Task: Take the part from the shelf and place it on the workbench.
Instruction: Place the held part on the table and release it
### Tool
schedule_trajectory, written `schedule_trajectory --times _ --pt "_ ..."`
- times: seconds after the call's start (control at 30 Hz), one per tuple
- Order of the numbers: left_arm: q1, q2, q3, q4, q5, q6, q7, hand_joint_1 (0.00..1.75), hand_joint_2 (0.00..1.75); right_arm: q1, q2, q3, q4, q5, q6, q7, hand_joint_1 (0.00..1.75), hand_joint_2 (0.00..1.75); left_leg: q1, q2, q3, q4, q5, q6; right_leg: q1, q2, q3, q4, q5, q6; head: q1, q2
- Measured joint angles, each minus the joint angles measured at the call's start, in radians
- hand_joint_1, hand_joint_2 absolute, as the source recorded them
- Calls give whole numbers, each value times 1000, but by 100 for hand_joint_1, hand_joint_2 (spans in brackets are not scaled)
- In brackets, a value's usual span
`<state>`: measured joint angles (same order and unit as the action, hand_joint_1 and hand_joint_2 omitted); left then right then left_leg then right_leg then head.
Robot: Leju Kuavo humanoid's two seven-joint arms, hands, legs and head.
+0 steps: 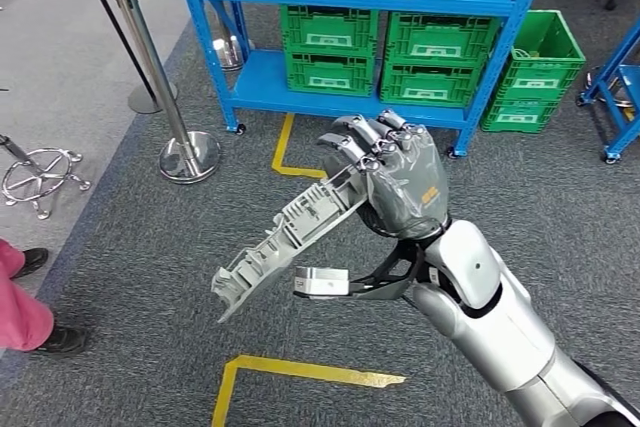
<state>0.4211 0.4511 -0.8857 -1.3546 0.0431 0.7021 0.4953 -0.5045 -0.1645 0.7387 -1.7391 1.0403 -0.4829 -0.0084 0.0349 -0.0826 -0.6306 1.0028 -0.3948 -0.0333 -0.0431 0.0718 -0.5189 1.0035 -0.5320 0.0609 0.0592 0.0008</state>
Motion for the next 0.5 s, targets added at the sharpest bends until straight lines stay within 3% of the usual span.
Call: schedule_trajectory --times 0.07,0.13,0.2,0.23,0.3,0.37,0.43,0.5 --pt "3 1 -5 0 0 0 0 0 175 0 0 0 0 0 0 2 175 175 0 25 -29 49 -27 -13 5 -39 -4 10 5 -27 -8 0" --pt "0 2 -10 0 1 1 0 0 175 -1 0 0 0 0 0 2 175 175 -2 65 -87 180 -97 -17 13 -78 -7 12 8 -49 -15 0" --pt "-5 2 -14 1 5 1 0 0 175 -1 0 0 0 0 0 2 175 175 -3 72 -126 286 -137 -13 22 -105 -8 13 7 -54 -15 0" --pt "-7 2 -16 1 8 1 0 0 175 -1 0 0 0 0 0 2 175 175 -5 73 -124 294 -132 -9 26 -118 -8 13 6 -56 -15 0" --pt "-9 3 -20 2 10 1 0 0 175 -3 0 1 0 0 -1 2 175 175 -12 88 -69 208 -82 4 31 -141 -6 13 4 -57 -15 0" --pt "-15 6 -26 3 11 1 0 0 175 -8 0 0 0 1 -1 2 175 175 -26 128 -5 89 -47 20 39 -161 -5 15 0 -54 -15 0" --pt "-22 8 -30 5 14 1 -2 0 175 -13 -1 0 0 2 -2 2 175 175 -37 145 14 40 -50 32 46 -181 -9 16 -3 -46 -14 0" --pt "-23 7 -34 8 19 1 -5 0 175 -14 -1 0 -1 3 -4 2 175 175 -35 125 10 32 -50 40 45 -196 -10 17 -9 -36 -14 0"
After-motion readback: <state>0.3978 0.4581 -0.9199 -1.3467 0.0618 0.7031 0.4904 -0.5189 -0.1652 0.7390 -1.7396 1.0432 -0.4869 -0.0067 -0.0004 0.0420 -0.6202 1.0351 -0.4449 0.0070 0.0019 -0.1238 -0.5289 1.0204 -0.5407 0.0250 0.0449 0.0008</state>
